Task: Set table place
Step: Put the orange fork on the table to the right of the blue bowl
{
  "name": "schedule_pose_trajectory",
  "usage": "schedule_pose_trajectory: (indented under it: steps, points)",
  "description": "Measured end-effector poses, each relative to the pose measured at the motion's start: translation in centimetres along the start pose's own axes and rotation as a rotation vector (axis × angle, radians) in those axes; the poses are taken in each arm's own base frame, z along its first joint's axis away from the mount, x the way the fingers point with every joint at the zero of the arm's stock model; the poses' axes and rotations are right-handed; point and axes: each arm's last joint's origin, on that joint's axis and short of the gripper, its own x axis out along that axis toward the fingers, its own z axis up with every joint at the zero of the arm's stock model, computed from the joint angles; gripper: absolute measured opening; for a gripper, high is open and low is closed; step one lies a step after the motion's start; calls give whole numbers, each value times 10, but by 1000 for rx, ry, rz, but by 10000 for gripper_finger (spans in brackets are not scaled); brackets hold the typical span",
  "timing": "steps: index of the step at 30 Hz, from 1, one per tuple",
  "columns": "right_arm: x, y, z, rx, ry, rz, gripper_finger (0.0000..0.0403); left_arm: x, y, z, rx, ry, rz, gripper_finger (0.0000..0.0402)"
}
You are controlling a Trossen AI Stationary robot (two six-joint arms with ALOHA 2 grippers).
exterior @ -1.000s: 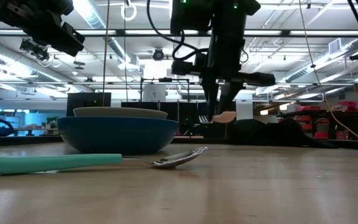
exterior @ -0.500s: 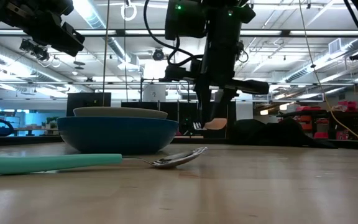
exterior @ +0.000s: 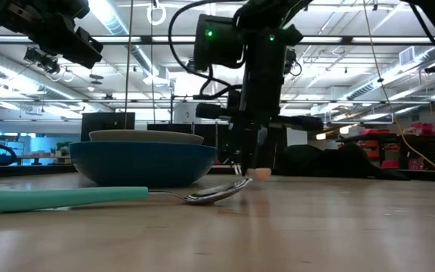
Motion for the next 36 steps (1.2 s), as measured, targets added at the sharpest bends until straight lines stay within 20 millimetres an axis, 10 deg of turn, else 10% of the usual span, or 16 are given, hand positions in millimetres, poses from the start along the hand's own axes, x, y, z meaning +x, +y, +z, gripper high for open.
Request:
schedule_pose_trajectory:
  steps: [36]
  points:
    - [12, 2, 14, 55, 7, -5, 42, 0, 0, 0, 0, 0, 0, 32]
